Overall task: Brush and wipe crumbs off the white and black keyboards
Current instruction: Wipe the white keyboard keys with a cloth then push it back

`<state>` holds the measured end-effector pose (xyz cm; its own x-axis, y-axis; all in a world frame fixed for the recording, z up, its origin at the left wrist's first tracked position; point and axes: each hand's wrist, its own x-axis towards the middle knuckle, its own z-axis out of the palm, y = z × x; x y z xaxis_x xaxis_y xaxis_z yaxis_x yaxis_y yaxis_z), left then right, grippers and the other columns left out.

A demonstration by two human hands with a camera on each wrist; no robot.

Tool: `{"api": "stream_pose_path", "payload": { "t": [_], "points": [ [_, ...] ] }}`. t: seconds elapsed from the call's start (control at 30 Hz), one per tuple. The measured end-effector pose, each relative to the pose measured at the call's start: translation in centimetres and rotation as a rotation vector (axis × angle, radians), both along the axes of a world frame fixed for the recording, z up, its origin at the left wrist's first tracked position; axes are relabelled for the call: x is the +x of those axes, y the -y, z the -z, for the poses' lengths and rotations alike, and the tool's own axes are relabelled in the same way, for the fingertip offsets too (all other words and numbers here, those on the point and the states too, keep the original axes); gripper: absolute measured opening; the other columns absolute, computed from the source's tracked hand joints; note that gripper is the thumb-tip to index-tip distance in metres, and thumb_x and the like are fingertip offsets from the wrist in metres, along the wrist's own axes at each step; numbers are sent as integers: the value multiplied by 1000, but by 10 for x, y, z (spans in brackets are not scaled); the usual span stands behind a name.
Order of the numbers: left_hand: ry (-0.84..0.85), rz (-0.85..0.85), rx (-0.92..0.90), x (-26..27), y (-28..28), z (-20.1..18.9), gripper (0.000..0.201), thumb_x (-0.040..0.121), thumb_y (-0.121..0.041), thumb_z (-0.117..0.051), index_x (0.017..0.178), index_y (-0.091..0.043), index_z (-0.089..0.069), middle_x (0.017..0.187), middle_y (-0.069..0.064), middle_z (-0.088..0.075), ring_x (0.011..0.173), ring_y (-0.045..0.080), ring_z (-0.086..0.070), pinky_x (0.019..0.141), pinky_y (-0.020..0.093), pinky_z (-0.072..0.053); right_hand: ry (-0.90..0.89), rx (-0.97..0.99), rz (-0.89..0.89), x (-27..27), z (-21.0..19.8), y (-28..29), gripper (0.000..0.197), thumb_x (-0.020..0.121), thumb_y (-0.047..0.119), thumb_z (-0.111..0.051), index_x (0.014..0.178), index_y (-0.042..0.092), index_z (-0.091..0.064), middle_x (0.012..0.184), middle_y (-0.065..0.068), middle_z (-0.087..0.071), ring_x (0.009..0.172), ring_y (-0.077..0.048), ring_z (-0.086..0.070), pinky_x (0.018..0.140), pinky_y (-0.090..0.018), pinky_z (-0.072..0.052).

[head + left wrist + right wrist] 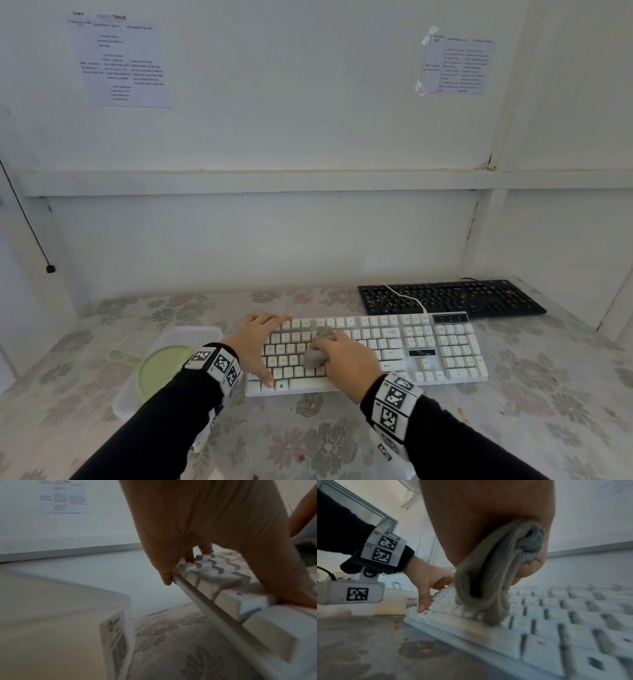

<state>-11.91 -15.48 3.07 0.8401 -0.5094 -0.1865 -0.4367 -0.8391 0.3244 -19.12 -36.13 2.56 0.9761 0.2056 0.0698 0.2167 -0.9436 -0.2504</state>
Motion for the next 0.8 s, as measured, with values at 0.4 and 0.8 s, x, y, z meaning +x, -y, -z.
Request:
{"api": "stream_pose_path", "payload": {
  "t": [0.4,0.8],
  "points": [
    [5,-25,32,-3,4,-3,123,55,-37,-88,149,-31,-10,151,-3,-19,138,26,-11,112,51,-18,-24,-141,392,-13,-21,82,28,97,21,-37,121,20,-50,130,-6,-45,95,-20,-63,77,-31,-55],
    [-28,-1,52,0,1,-2,158,7,-80,-63,149,-33,-10,150,-3,-20,136,26,-12,112,50,-20,-51,-30,117,-6,5,56,34,97,26,-40,128,38,-47,120,-2,-47,98,-20,-58,87,-33,-52]
  ]
}}
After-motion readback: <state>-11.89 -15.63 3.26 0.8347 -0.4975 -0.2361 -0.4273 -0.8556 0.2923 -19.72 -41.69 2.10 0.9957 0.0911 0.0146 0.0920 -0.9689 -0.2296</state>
